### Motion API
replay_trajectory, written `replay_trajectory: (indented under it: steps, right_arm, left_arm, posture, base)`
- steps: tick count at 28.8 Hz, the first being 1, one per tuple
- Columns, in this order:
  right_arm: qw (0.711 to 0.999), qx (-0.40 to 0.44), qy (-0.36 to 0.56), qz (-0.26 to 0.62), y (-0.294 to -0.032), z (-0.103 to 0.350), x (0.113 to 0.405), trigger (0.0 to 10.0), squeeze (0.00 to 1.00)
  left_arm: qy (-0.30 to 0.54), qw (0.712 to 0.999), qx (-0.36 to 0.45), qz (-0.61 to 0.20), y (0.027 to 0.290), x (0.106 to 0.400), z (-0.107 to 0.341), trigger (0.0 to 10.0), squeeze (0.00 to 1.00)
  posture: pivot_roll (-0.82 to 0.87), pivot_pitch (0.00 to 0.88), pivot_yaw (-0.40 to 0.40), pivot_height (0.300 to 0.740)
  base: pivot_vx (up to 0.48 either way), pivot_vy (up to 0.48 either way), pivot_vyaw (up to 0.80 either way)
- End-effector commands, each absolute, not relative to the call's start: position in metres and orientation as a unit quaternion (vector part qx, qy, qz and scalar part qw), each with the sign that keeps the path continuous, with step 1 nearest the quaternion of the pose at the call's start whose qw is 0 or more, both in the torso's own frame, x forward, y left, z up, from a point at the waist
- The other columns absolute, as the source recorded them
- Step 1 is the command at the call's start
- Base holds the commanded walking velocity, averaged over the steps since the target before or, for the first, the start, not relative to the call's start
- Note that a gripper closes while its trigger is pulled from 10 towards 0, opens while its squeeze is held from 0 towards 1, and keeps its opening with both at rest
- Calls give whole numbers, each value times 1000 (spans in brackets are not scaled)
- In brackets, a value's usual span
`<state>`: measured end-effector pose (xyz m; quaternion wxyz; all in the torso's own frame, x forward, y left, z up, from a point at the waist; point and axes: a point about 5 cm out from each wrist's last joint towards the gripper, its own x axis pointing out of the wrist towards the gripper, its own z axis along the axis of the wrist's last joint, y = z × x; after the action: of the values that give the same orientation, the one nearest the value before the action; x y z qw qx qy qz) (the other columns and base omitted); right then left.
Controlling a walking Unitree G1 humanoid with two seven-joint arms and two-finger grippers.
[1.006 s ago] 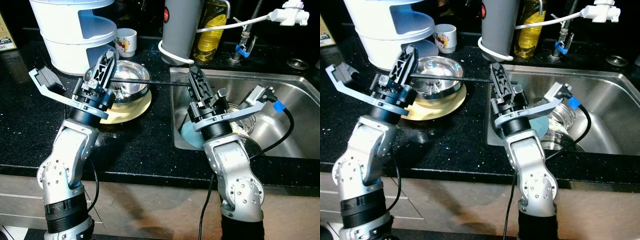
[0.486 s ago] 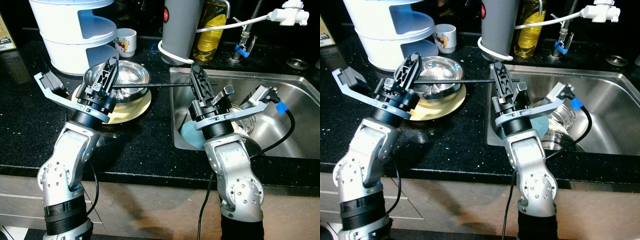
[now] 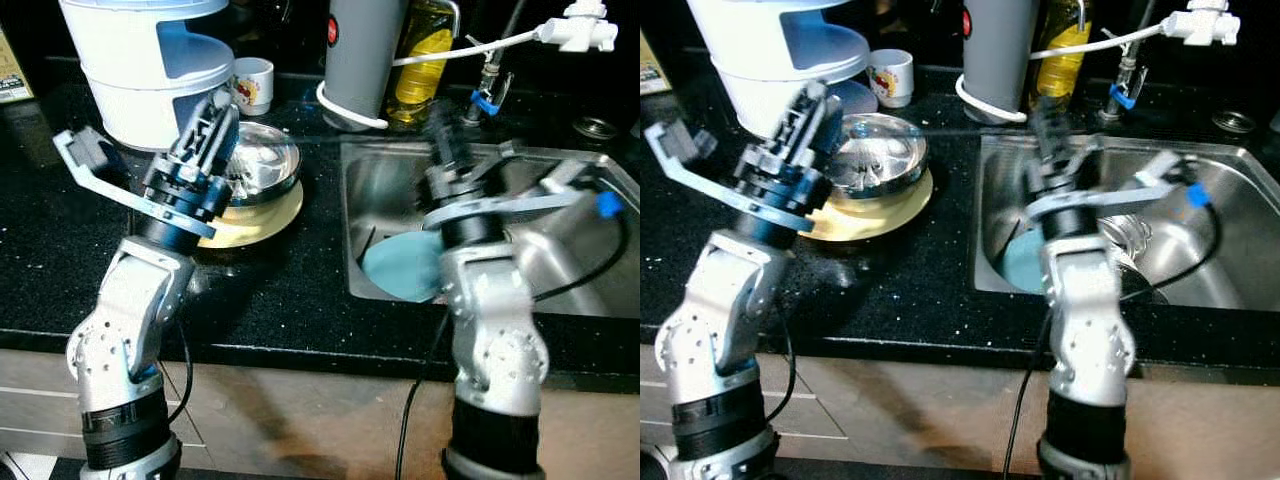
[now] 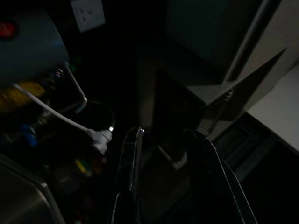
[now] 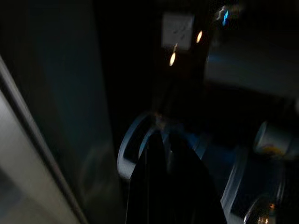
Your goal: Kitchen organization
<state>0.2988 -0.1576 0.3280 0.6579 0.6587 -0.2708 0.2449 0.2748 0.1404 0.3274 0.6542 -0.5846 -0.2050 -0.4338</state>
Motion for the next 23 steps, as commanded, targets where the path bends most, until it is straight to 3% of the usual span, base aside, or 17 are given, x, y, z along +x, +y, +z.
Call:
replay_trajectory:
  steps: [1,4,9,10,11,12,13,14,16,17,18,19,20,21,23]
  right_arm:
    - [627,679,-314,217,-186,335,297,0,0]
    - [609,686,-339,208,-205,342,296,0,0]
    - [619,666,-370,192,-228,347,294,0,0]
    - [641,642,-380,181,-236,348,293,0,0]
    - [702,575,-392,151,-248,348,292,353,0]
    - [742,524,-397,130,-257,349,292,353,0]
    - [775,477,-398,115,-262,350,291,6471,0]
    - [801,437,-395,111,-265,351,292,6471,0]
    - [801,437,-395,111,-265,351,292,6471,0]
    - [832,383,-384,115,-261,354,293,10000,0]
    - [879,294,-356,120,-251,354,297,10000,0]
    - [879,294,-356,120,-251,354,297,10000,0]
    - [918,209,-315,120,-240,347,304,10000,0]
    - [941,145,-283,116,-232,338,310,10000,0]
    - [955,96,-253,120,-224,329,315,10000,0]
  left_arm:
    - [-204,643,-573,-466,136,267,333,10000,0]
    - [-201,643,-571,-469,135,265,332,10000,0]
    - [-199,653,-565,-463,135,265,331,10000,0]
    - [-199,665,-556,-459,135,265,331,10000,0]
    - [-190,703,-507,-461,130,265,330,10000,0]
    - [-183,729,-471,-462,126,266,328,10000,0]
    - [-169,749,-439,-466,121,266,325,10000,0]
    - [-158,765,-410,-470,116,266,323,10000,0]
    - [-158,765,-410,-470,116,266,323,10000,0]
    - [-135,793,-351,-480,107,265,319,10000,0]
    - [-87,851,-215,-471,91,268,307,10000,0]
    - [-87,851,-215,-471,91,268,307,10000,0]
    - [-30,885,-96,-455,81,271,290,10000,0]
    - [-10,901,-2,-435,79,274,278,10000,0]
    - [3,910,30,-414,78,277,274,10000,0]
  posture:
    - [19,172,-10,740]
    - [21,173,-8,740]
    - [21,177,-9,740]
    - [24,179,-9,740]
    - [28,182,-11,740]
    - [28,182,-11,740]
    - [30,183,-11,740]
    - [30,183,-11,740]
    - [30,183,-11,740]
    - [27,185,-6,740]
    - [28,184,-3,740]
    - [28,184,-3,740]
    - [26,186,2,740]
    - [19,186,5,740]
    - [20,185,6,740]
  base:
    - [0,0,0]
    - [0,0,0]
    - [0,0,0]
    - [0,0,0]
    - [0,0,0]
    - [0,0,0]
    - [0,0,0]
    - [0,0,0]
    - [0,0,0]
    - [0,0,0]
    - [0,0,0]
    - [0,0,0]
    - [0,0,0]
    - [0,0,0]
    - [0,0,0]
